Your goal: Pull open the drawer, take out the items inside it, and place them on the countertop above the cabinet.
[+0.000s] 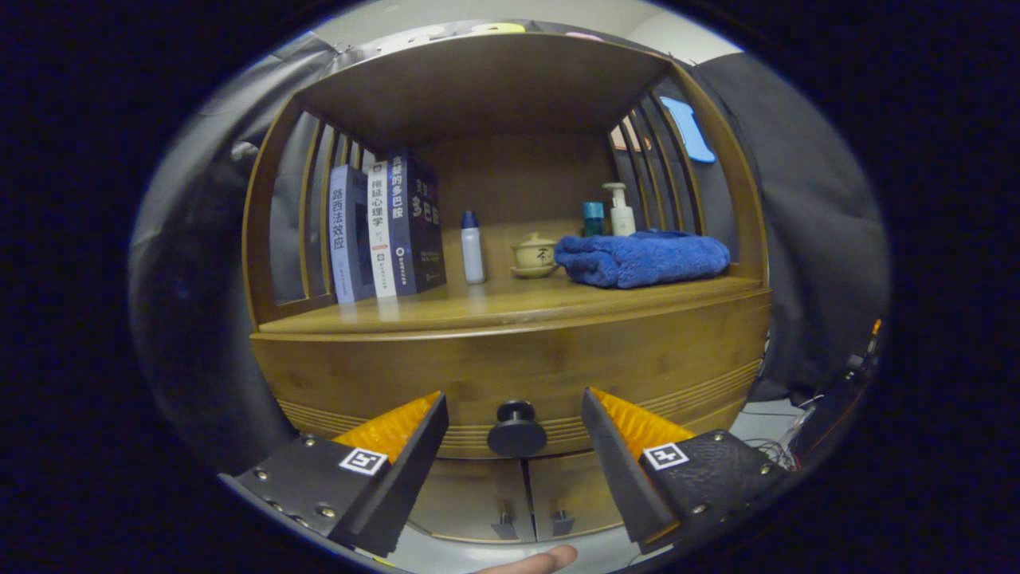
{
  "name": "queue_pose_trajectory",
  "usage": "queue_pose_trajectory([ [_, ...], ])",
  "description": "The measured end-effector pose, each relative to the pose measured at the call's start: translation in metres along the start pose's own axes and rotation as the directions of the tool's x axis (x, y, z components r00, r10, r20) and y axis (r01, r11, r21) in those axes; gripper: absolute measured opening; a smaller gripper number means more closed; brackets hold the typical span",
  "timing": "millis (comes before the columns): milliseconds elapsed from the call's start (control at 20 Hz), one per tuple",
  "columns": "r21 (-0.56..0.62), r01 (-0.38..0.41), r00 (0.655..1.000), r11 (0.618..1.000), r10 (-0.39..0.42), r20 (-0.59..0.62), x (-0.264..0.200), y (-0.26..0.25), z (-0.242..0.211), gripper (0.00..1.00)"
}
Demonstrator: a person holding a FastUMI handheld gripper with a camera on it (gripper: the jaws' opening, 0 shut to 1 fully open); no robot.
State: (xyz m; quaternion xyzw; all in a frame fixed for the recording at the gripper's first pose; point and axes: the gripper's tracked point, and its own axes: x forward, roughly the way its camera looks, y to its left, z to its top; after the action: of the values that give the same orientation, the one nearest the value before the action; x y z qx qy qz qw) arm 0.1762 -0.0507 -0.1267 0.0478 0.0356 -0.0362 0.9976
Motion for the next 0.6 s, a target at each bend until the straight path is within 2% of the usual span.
queue_pose_trajectory([
  [150, -0.014, 0.004, 0.999, 1.000, -0.005, -0.052, 0.015, 0.001, -0.017, 1.00],
  [200, -0.024, 0.003, 0.999, 1.000, -0.004, -0.035, 0.001, 0.000, -0.011, 1.00],
  [350, -0.052, 0.008, 0.999, 0.999, -0.010, -0.035, 0.016, -0.011, -0.011, 0.96],
  [500, -0.102, 0.011, 0.998, 0.995, -0.017, -0.066, 0.012, -0.013, -0.018, 0.68],
  [600, -0.068, 0.005, 0.998, 0.998, -0.009, -0.062, 0.014, -0.010, -0.018, 0.58],
])
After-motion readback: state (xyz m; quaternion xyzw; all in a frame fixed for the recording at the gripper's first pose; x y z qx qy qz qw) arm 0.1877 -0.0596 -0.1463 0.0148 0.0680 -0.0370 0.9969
